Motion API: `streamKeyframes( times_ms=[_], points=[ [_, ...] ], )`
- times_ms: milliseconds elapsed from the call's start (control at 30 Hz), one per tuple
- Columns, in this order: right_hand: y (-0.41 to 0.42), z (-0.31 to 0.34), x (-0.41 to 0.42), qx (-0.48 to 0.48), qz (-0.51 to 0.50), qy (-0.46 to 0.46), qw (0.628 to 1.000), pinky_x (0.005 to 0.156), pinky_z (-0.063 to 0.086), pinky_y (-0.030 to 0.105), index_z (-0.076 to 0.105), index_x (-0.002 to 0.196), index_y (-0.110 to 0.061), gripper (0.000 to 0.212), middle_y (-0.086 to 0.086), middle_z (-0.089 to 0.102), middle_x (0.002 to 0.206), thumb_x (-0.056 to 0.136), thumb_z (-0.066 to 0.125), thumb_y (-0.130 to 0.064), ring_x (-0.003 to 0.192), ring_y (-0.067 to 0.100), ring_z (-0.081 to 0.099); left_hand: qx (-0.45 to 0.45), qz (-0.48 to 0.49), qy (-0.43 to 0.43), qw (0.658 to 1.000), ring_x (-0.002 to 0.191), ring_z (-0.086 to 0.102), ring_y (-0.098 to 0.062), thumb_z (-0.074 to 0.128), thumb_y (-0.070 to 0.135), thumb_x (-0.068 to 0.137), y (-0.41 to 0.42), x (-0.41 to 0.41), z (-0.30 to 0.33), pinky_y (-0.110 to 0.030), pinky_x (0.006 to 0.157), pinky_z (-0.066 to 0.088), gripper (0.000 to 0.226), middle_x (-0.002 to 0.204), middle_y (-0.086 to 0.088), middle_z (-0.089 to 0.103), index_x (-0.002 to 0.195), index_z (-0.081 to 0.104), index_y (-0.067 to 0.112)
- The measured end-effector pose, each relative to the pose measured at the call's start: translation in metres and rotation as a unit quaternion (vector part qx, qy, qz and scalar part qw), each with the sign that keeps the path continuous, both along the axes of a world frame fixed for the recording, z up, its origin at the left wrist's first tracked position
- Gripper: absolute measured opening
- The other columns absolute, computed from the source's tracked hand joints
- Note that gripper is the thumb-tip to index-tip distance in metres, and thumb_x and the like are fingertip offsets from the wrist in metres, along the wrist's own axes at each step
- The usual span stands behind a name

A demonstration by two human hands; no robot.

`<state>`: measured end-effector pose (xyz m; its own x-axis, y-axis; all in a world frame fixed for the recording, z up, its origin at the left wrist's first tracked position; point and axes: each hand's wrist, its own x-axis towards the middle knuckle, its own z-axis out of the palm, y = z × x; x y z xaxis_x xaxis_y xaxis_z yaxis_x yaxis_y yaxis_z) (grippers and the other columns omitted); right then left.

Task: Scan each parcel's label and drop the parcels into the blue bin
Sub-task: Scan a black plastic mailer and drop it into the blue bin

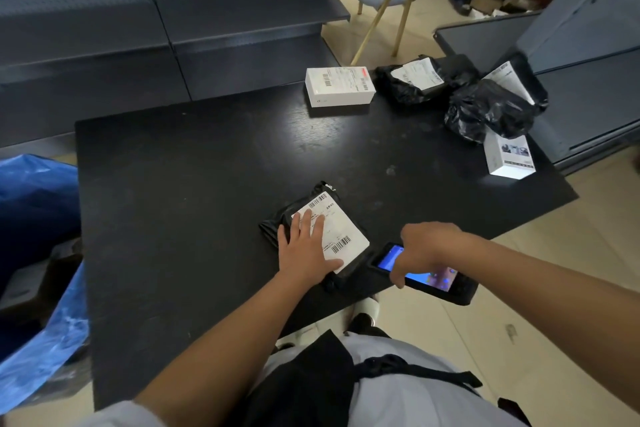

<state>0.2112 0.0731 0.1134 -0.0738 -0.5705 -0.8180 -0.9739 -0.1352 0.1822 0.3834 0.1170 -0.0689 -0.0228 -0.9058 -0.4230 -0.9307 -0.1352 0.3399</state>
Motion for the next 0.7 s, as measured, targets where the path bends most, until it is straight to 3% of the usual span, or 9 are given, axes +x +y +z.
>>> streamKeyframes(
  times_ms=[100, 233, 333, 433, 533, 600, 700],
  points=[
    [0.0, -0.001, 0.0, -0.011, 0.028, 0.01, 0.999, 0.062, 0.041, 0.027, 0.056, 0.087, -0.022, 0.044, -0.005, 0.067, 0.069, 0.066, 0.078, -0.053, 0.058, 0.017, 0.065, -0.004, 0.005, 0.005, 1.0, 0.155, -0.01, -0.027, 0.061, 0.071, 0.083, 0.001, 0.0, 0.0, -0.056, 0.124, -0.003, 0.107, 0.17, -0.002, -0.006, 0.161, 0.002, 0.028],
    [-0.003, -0.003, -0.006, -0.003, 0.031, 0.013, 0.999, 0.062, 0.043, 0.027, 0.057, 0.083, -0.022, 0.045, -0.005, 0.066, 0.076, 0.064, 0.079, -0.056, 0.068, 0.019, 0.067, 0.028, -0.01, -0.019, 0.999, 0.154, -0.016, -0.027, 0.059, 0.071, 0.085, -0.002, 0.001, 0.004, -0.057, 0.122, -0.008, 0.108, 0.169, -0.003, -0.014, 0.161, -0.004, 0.028],
    [-0.01, -0.006, -0.015, 0.005, 0.001, -0.009, 1.0, 0.058, 0.041, 0.026, 0.058, 0.083, -0.02, 0.047, -0.003, 0.067, 0.076, 0.061, 0.081, -0.054, 0.065, 0.019, 0.067, 0.041, -0.025, -0.026, 0.999, 0.154, -0.017, -0.028, 0.064, 0.066, 0.084, -0.005, 0.004, 0.008, -0.057, 0.121, -0.01, 0.11, 0.169, -0.004, -0.014, 0.161, -0.004, 0.026],
    [-0.017, -0.01, -0.03, 0.026, -0.06, -0.08, 0.995, 0.053, 0.034, 0.026, 0.053, 0.076, -0.012, 0.046, 0.0, 0.052, 0.067, 0.065, 0.086, -0.043, 0.054, 0.02, 0.05, 0.063, -0.059, -0.058, 0.995, 0.153, -0.019, -0.031, 0.07, 0.056, 0.085, -0.009, 0.015, 0.014, -0.059, 0.121, -0.01, 0.109, 0.168, -0.007, -0.015, 0.161, -0.002, 0.03],
    [-0.022, -0.018, -0.047, 0.061, -0.175, -0.192, 0.964, 0.046, 0.031, 0.023, 0.049, 0.073, -0.011, 0.042, 0.002, 0.042, 0.062, 0.07, 0.087, -0.027, 0.047, 0.018, 0.04, 0.088, -0.076, -0.114, 0.987, 0.153, -0.016, -0.035, 0.067, 0.035, 0.09, -0.011, 0.03, 0.024, -0.058, 0.122, -0.007, 0.096, 0.167, -0.01, -0.016, 0.16, 0.0, 0.038],
    [-0.025, -0.024, -0.058, 0.071, -0.223, -0.247, 0.94, 0.047, 0.04, 0.024, 0.054, 0.08, -0.008, 0.036, 0.001, 0.048, 0.057, 0.076, 0.086, -0.025, 0.044, 0.017, 0.047, 0.091, -0.031, -0.11, 0.989, 0.154, -0.01, -0.035, 0.063, 0.031, 0.091, -0.007, 0.034, 0.027, -0.056, 0.123, -0.001, 0.089, 0.168, -0.01, -0.012, 0.159, 0.006, 0.039],
    [-0.026, -0.035, -0.073, 0.065, -0.281, -0.324, 0.901, 0.064, 0.054, 0.037, 0.065, 0.107, -0.004, 0.035, 0.019, 0.063, 0.076, 0.083, 0.081, -0.023, 0.061, 0.025, 0.064, 0.089, 0.112, -0.033, 0.989, 0.152, 0.003, -0.032, 0.063, 0.052, 0.087, 0.004, 0.017, 0.032, -0.053, 0.121, 0.012, 0.088, 0.166, -0.007, -0.001, 0.158, 0.014, 0.036]
  ],
)
